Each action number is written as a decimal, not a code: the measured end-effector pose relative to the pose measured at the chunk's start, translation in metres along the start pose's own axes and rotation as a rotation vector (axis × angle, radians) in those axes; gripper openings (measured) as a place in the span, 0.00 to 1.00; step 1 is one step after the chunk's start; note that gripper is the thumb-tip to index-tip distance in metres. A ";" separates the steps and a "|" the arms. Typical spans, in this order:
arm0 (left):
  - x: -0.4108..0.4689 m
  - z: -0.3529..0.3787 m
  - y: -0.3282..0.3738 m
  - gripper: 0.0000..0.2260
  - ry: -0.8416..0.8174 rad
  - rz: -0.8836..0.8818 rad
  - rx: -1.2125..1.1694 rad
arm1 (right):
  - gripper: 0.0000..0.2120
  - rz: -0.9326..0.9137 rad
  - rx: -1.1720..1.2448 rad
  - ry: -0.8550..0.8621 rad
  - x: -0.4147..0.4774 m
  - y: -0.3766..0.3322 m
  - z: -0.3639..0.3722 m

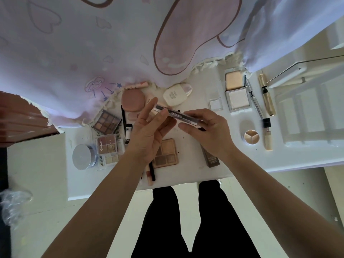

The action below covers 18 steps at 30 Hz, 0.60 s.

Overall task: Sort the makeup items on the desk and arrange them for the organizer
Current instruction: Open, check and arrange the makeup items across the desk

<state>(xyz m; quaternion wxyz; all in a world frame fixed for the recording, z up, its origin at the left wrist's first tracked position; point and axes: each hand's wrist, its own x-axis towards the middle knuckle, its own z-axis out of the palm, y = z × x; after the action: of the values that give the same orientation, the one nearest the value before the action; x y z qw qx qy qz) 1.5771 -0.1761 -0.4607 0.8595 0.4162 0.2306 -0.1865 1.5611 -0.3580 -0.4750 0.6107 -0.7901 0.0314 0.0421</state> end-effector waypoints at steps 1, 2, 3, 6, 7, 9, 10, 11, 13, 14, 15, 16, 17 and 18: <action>0.000 0.000 0.001 0.24 0.012 0.004 0.009 | 0.18 0.033 -0.010 -0.068 0.000 -0.001 -0.002; 0.001 0.000 0.002 0.23 0.014 0.007 0.031 | 0.20 0.075 -0.009 -0.129 0.000 -0.001 -0.003; 0.001 0.000 0.003 0.22 0.015 0.011 0.059 | 0.20 0.113 0.003 -0.178 0.001 -0.001 -0.004; 0.002 0.001 0.003 0.28 0.023 0.010 0.090 | 0.21 0.124 -0.023 -0.266 0.002 -0.001 -0.002; 0.003 0.001 0.003 0.30 0.022 0.007 0.093 | 0.20 0.112 -0.038 -0.287 0.003 -0.002 -0.001; 0.003 0.000 0.003 0.32 0.018 0.001 0.104 | 0.15 0.086 -0.039 -0.321 0.002 -0.005 0.001; 0.004 0.000 0.003 0.31 0.019 0.000 0.113 | 0.14 0.071 -0.040 -0.336 0.002 -0.006 0.001; 0.005 0.000 0.002 0.30 0.024 0.002 0.123 | 0.15 0.055 -0.046 -0.345 0.002 -0.007 0.001; 0.005 0.001 0.001 0.28 0.029 0.013 0.146 | 0.19 0.034 -0.065 -0.349 0.004 -0.006 0.001; 0.005 0.002 -0.001 0.28 0.035 0.021 0.159 | 0.20 0.029 -0.072 -0.348 0.005 -0.007 0.001; 0.006 0.001 -0.002 0.28 0.046 0.031 0.174 | 0.20 0.029 -0.075 -0.350 0.005 -0.008 0.001; 0.007 0.001 -0.003 0.28 0.055 0.041 0.187 | 0.20 0.033 -0.079 -0.355 0.005 -0.008 0.001; 0.007 0.001 -0.003 0.28 0.065 0.045 0.197 | 0.20 0.038 -0.086 -0.361 0.005 -0.009 0.001; 0.007 0.001 -0.003 0.28 0.069 0.049 0.209 | 0.19 0.044 -0.097 -0.365 0.005 -0.010 0.001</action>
<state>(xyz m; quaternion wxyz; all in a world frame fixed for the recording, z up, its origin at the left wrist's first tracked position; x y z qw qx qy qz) 1.5814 -0.1795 -0.4661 0.8072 0.5153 0.2293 -0.1739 1.5667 -0.3545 -0.4667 0.5665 -0.7969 -0.0646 0.1994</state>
